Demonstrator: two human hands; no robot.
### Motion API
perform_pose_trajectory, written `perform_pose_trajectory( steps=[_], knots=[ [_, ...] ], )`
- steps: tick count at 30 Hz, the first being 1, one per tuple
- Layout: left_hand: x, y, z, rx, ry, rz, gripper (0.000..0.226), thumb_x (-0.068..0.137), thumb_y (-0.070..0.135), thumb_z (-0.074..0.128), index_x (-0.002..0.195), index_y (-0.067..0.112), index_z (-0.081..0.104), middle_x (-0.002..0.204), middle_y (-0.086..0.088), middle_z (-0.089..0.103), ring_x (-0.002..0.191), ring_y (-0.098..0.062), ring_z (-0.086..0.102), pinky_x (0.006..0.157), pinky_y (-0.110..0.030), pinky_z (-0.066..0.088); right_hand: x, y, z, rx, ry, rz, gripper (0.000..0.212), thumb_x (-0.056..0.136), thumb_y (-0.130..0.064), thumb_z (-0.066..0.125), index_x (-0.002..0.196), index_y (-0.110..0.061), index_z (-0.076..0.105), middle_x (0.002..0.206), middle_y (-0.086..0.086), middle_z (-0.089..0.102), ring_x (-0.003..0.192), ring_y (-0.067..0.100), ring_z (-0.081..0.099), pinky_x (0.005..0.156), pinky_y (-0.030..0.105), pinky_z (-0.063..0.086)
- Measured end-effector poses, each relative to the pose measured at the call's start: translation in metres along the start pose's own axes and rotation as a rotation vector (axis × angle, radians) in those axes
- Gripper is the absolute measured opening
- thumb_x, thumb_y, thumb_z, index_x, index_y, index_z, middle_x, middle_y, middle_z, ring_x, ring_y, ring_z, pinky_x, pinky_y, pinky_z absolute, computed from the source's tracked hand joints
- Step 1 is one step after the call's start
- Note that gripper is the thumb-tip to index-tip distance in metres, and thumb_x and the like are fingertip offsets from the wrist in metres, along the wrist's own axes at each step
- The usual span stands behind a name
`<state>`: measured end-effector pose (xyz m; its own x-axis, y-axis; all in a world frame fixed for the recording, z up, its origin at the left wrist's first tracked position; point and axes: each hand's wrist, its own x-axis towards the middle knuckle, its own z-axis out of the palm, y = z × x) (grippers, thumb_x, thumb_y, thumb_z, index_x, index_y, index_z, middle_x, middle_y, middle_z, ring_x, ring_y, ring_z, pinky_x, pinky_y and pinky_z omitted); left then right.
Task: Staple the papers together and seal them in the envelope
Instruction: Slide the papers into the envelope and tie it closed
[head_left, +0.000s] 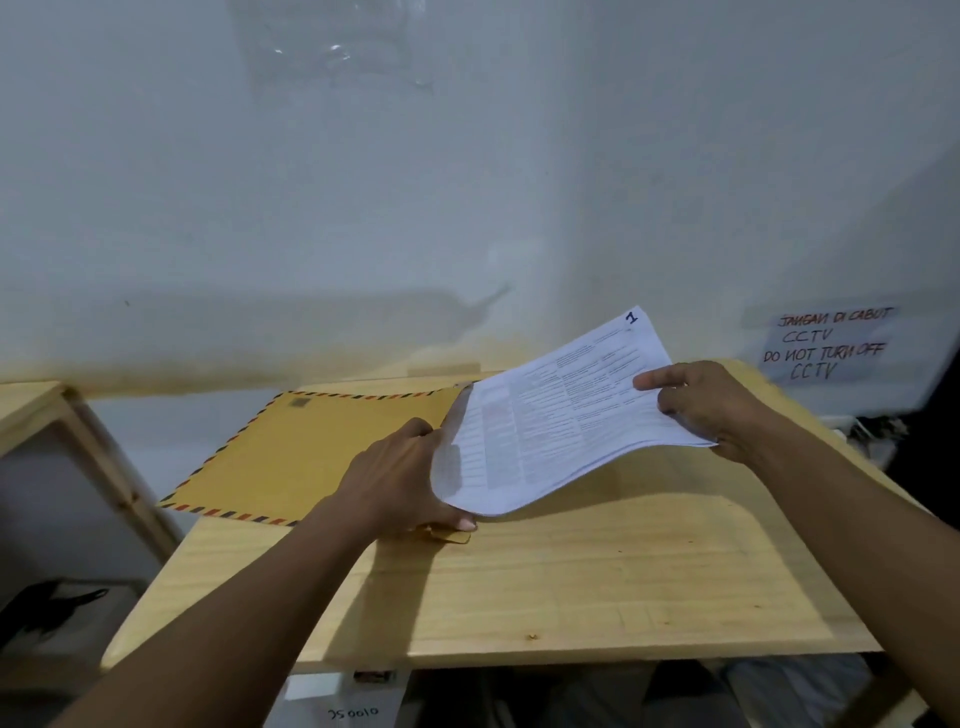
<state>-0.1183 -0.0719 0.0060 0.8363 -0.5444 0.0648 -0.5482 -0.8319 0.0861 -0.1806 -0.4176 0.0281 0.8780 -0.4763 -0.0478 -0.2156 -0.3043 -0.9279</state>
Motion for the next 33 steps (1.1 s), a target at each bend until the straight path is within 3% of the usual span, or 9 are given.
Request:
perform_pose_trajectory(
  steps=[4, 11, 15, 20, 22, 26, 29, 33],
  knots=[
    [-0.002, 0.000, 0.000, 0.053, -0.062, 0.002, 0.128, 0.040, 0.091, 0.073, 0.145, 0.024, 0.042, 0.135, 0.008, 0.047, 0.106, -0.016, 0.055, 0.078, -0.034, 0.056, -0.001, 0.011, 0.004, 0.049, -0.016, 0.082, 0.036, 0.086, 0.010, 0.052, 0.092, -0.016, 0.076, 0.114, 0.021, 0.069, 0.088, 0.028, 0.063, 0.090, 0.040, 0.054],
    [-0.002, 0.005, 0.003, 0.052, -0.066, 0.021, 0.134, 0.039, 0.093, 0.070, 0.150, 0.025, 0.038, 0.140, 0.009, 0.045, 0.111, -0.019, 0.057, 0.077, -0.035, 0.052, -0.024, 0.010, 0.042, 0.136, -0.066, 0.056, 0.034, 0.090, 0.009, 0.053, 0.111, -0.009, 0.073, 0.115, 0.015, 0.066, 0.083, 0.022, 0.065, 0.066, 0.027, 0.053],
    [-0.002, 0.009, 0.004, 0.054, -0.059, 0.035, 0.133, 0.041, 0.092, 0.071, 0.150, 0.023, 0.038, 0.143, 0.010, 0.043, 0.114, -0.019, 0.056, 0.079, -0.035, 0.051, -0.034, 0.008, 0.083, 0.174, -0.119, 0.015, 0.031, 0.091, 0.007, 0.057, 0.112, -0.009, 0.073, 0.126, 0.014, 0.063, 0.102, 0.030, 0.066, 0.083, 0.034, 0.056],
    [-0.003, 0.010, 0.005, 0.040, -0.058, 0.038, 0.133, 0.044, 0.090, 0.073, 0.152, 0.023, 0.035, 0.146, 0.008, 0.041, 0.117, -0.018, 0.054, 0.085, -0.036, 0.054, -0.047, -0.002, 0.127, 0.155, -0.352, 0.011, 0.031, 0.096, 0.001, 0.058, 0.124, -0.009, 0.065, 0.130, 0.013, 0.061, 0.113, 0.028, 0.062, 0.088, 0.031, 0.055],
    [-0.002, 0.009, 0.005, 0.038, -0.056, 0.040, 0.133, 0.046, 0.089, 0.073, 0.154, 0.023, 0.033, 0.147, 0.007, 0.041, 0.119, -0.018, 0.053, 0.086, -0.035, 0.055, -0.048, -0.006, 0.128, 0.116, -0.404, -0.008, 0.033, 0.097, -0.002, 0.055, 0.128, -0.012, 0.061, 0.123, 0.010, 0.062, 0.106, 0.026, 0.064, 0.085, 0.034, 0.055],
    [-0.003, 0.009, 0.005, 0.041, -0.043, 0.038, 0.132, 0.045, 0.089, 0.074, 0.151, 0.022, 0.036, 0.147, 0.007, 0.041, 0.119, -0.019, 0.054, 0.085, -0.035, 0.053, -0.037, -0.001, 0.112, 0.019, -0.239, -0.001, 0.027, 0.091, 0.002, 0.047, 0.109, -0.009, 0.064, 0.077, 0.011, 0.061, 0.056, 0.028, 0.057, 0.055, 0.039, 0.050],
    [-0.004, 0.008, 0.007, 0.037, -0.053, 0.031, 0.132, 0.044, 0.089, 0.074, 0.151, 0.022, 0.037, 0.148, 0.008, 0.041, 0.119, -0.019, 0.054, 0.086, -0.037, 0.055, -0.037, -0.004, 0.118, 0.022, -0.182, 0.025, 0.024, 0.083, 0.004, 0.050, 0.095, -0.006, 0.067, 0.065, 0.014, 0.066, 0.057, 0.029, 0.059, 0.056, 0.042, 0.051],
    [-0.005, 0.007, 0.010, 0.025, -0.041, 0.032, 0.137, 0.041, 0.093, 0.071, 0.153, 0.024, 0.033, 0.150, 0.009, 0.039, 0.120, -0.019, 0.054, 0.087, -0.039, 0.056, -0.041, -0.015, 0.148, 0.135, -0.240, 0.089, 0.021, 0.082, 0.009, 0.056, 0.099, 0.002, 0.066, 0.075, 0.021, 0.072, 0.055, 0.027, 0.067, 0.057, 0.036, 0.059]
  ],
)
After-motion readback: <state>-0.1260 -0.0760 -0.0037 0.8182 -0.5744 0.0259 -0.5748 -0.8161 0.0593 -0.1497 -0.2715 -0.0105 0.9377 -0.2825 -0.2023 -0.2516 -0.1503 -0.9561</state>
